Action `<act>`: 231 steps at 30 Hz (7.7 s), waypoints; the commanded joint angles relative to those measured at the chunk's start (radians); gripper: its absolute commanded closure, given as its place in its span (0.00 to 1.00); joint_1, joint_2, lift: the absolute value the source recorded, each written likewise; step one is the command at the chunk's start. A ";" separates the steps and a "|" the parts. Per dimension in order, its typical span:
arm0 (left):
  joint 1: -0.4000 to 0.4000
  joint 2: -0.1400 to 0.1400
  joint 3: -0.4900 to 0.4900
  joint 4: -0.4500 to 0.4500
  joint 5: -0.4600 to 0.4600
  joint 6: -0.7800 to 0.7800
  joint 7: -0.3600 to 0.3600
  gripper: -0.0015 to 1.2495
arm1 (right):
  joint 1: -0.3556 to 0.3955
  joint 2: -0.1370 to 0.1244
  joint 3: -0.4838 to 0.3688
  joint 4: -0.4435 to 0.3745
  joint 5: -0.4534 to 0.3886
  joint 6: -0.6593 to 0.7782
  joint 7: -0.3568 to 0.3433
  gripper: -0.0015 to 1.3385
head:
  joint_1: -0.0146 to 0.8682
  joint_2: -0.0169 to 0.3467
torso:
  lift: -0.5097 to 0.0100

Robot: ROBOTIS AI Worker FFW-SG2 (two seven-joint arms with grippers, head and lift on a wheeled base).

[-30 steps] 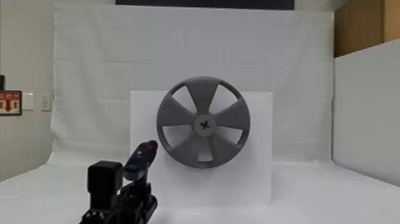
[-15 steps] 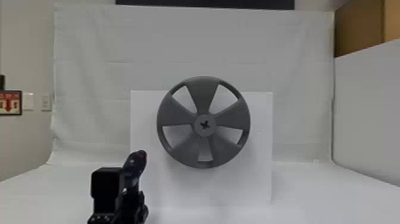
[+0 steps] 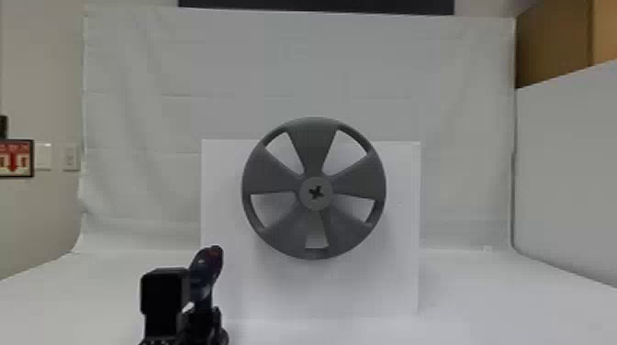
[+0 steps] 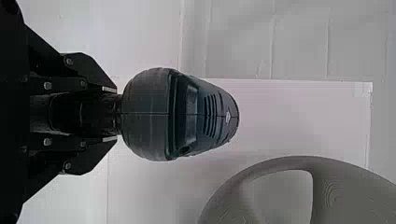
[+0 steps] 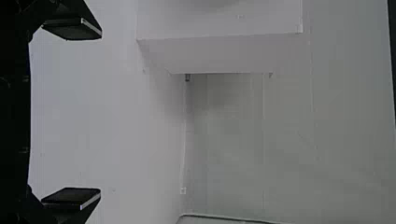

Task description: Grasp the drill and bring into the middle of wheel

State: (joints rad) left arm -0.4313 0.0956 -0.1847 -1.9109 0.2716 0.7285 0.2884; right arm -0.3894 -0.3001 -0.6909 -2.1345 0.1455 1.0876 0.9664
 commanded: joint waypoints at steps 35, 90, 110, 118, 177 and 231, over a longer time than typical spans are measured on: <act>0.009 -0.001 -0.005 0.049 0.008 -0.075 0.025 0.00 | 0.000 0.004 0.021 0.010 0.000 0.000 0.000 0.09 | 0.02 0.05 | 0.20; -0.040 0.072 0.392 0.112 -0.290 -0.046 -0.877 0.03 | 0.017 -0.001 -0.016 0.010 -0.023 0.000 0.000 0.09 | 0.02 0.05 | 0.20; -0.003 0.070 0.412 0.098 -0.161 -0.069 -0.565 0.06 | 0.023 -0.007 -0.024 0.010 -0.027 -0.005 0.000 0.09 | 0.02 0.05 | 0.20; 0.014 0.070 0.396 0.056 -0.172 -0.101 -0.485 0.05 | 0.027 -0.004 -0.035 0.010 -0.027 -0.009 0.000 0.09 | 0.02 0.05 | 0.20; 0.002 0.072 0.373 -0.031 -0.187 0.034 -0.492 0.06 | 0.024 -0.024 -0.076 -0.021 -0.072 -0.002 0.002 0.09 | 0.02 0.05 | 0.20; 0.005 0.072 0.376 -0.031 -0.203 0.035 -0.492 0.06 | 0.015 -0.027 -0.059 -0.021 -0.064 0.005 0.002 0.09 | 0.02 0.05 | 0.20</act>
State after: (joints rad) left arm -0.4265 0.1675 0.1894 -1.9420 0.0699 0.7653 -0.2040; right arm -0.3758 -0.3276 -0.7501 -2.1552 0.0813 1.0922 0.9669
